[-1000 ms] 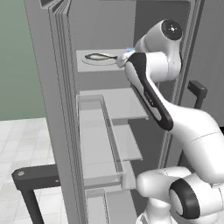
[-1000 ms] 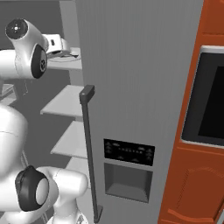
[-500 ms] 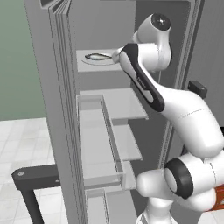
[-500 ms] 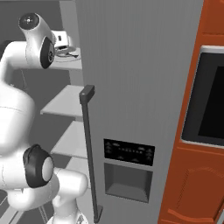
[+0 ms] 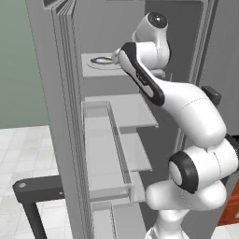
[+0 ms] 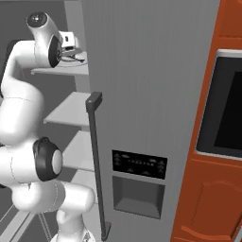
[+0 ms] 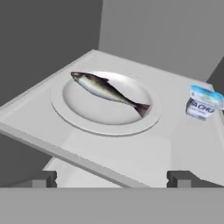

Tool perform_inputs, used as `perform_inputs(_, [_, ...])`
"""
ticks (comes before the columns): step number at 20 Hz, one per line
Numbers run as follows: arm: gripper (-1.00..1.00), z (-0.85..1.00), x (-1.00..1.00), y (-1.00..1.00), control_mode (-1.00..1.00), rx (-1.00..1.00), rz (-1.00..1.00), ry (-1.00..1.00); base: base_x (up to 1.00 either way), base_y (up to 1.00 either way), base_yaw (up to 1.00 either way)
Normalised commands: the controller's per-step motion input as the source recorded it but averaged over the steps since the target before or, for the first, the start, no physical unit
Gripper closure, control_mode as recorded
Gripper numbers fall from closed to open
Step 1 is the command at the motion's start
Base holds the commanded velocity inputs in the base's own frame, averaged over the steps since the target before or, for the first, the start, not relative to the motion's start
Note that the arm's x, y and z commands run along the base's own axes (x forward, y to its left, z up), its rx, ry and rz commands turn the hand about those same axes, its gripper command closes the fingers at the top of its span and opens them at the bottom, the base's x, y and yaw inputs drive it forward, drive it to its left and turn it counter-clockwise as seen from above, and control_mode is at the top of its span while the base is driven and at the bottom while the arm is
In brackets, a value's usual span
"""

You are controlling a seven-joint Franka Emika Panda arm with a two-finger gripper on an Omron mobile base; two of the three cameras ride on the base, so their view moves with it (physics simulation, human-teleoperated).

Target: Retrieve the fish from the fridge and place it on the saucepan with marinade on the stove.

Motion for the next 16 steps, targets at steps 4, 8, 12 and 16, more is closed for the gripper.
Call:
perform_inputs(4, [-1.0, -0.27, 0.32, 0.19, -1.0, 0.0, 0.02, 0.0, 0.0, 0.0, 0.0])
perform_inputs(8, [-1.0, -0.26, 0.12, 0.14, -1.0, 0.0, 0.04, -0.07, 0.0, 0.0, 0.0])
perform_inputs(12, [-1.0, -0.03, 0.17, 0.01, -1.0, 0.0, 0.09, -0.04, 0.0, 0.0, 0.0])
perform_inputs(16, [-1.0, -0.01, 0.23, 0.0, -1.0, 0.0, 0.11, -0.04, 0.0, 0.0, 0.0])
